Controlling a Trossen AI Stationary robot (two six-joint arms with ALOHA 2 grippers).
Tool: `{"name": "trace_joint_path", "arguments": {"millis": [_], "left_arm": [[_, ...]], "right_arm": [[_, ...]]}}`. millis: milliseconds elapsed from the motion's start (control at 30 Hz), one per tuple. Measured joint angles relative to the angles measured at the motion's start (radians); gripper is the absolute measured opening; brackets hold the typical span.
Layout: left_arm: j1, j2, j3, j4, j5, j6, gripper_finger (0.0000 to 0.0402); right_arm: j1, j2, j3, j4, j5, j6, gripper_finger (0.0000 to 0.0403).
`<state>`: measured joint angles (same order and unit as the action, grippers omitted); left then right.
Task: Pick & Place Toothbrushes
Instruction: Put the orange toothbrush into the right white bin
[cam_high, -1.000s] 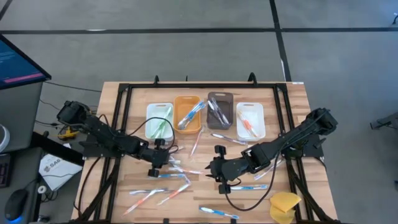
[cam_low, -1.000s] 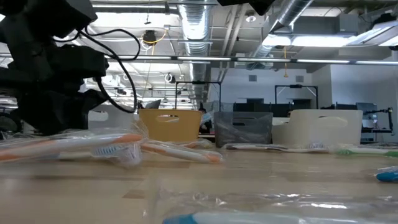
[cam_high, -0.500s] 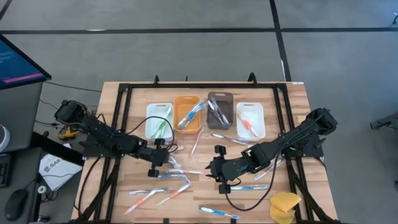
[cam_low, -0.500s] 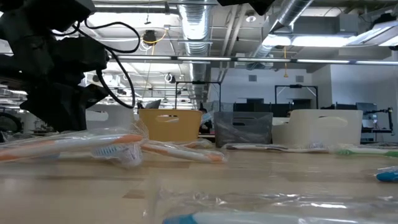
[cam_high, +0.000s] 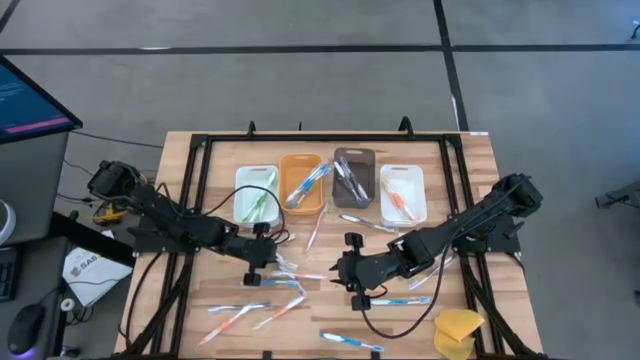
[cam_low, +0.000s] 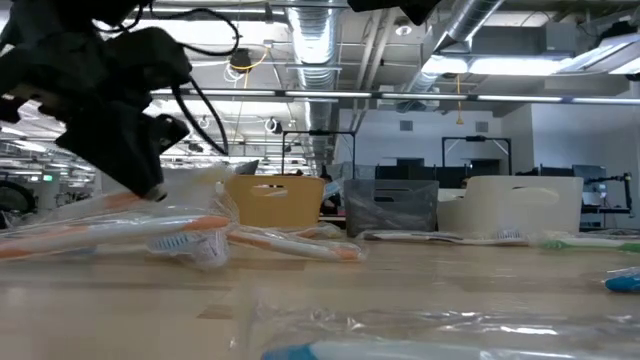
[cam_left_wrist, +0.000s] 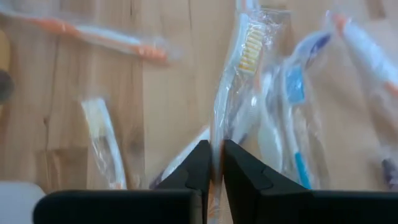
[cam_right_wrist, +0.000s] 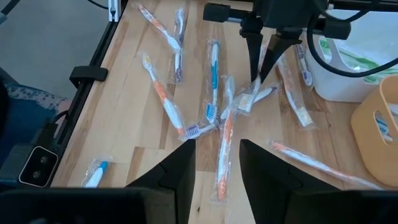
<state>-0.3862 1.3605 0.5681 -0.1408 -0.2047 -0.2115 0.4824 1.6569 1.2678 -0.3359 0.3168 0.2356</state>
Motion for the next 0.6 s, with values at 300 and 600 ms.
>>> {"name": "trace_joint_path", "arguments": {"millis": [300,600], "left_arm": [[-0.008,-0.048,0.086,0.003,-0.105,0.046,0.0019],[-0.051,-0.326,0.102,0.037,-0.262,0.050,0.0021]], "right_arm": [[-0.007,0.000,0.000,0.003,0.005,-0.010,0.0118],[-0.014,0.000,0.000,0.031,0.006,-0.010,0.0118]]}}
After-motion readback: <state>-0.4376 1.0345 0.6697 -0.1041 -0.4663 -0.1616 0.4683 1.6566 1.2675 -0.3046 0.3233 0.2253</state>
